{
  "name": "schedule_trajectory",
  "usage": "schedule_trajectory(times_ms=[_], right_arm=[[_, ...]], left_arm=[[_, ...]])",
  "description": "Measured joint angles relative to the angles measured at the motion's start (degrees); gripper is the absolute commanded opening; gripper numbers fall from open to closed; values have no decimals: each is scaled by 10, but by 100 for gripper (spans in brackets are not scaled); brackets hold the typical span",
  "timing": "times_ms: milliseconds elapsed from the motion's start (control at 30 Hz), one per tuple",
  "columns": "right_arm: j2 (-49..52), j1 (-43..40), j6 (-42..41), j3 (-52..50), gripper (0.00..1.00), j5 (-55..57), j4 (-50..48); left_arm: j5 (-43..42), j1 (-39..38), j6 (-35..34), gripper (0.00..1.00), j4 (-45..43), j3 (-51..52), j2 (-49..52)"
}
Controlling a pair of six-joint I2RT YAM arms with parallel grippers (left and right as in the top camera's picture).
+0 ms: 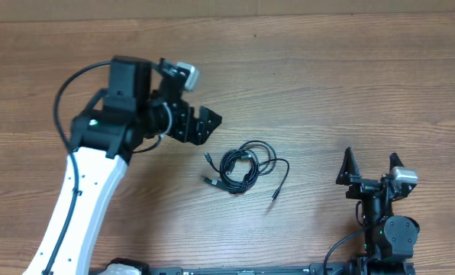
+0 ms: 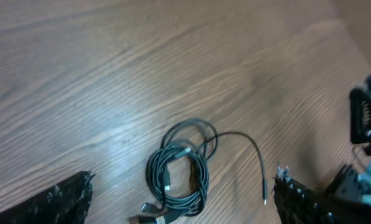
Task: Untangle cables
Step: 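Move the left gripper over the black cable bundle and lower it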
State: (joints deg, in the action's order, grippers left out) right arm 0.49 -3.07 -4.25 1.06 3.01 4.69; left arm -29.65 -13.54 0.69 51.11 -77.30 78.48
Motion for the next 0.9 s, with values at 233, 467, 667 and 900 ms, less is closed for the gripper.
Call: schedule_trajectory(times_ms=[233, 467, 667, 900], right_arm=[[0, 0, 0, 0, 100, 0, 0], [0, 0, 0, 0, 100, 0, 0], [0, 0, 0, 0, 100, 0, 0], [0, 0, 0, 0, 100, 0, 0]], left_arm=[[134, -103, 14, 93, 1, 0, 28], [236, -177, 41, 84, 9, 0, 99], [255, -187, 93, 85, 17, 0, 167], [247, -188, 160, 74, 26, 0, 219]])
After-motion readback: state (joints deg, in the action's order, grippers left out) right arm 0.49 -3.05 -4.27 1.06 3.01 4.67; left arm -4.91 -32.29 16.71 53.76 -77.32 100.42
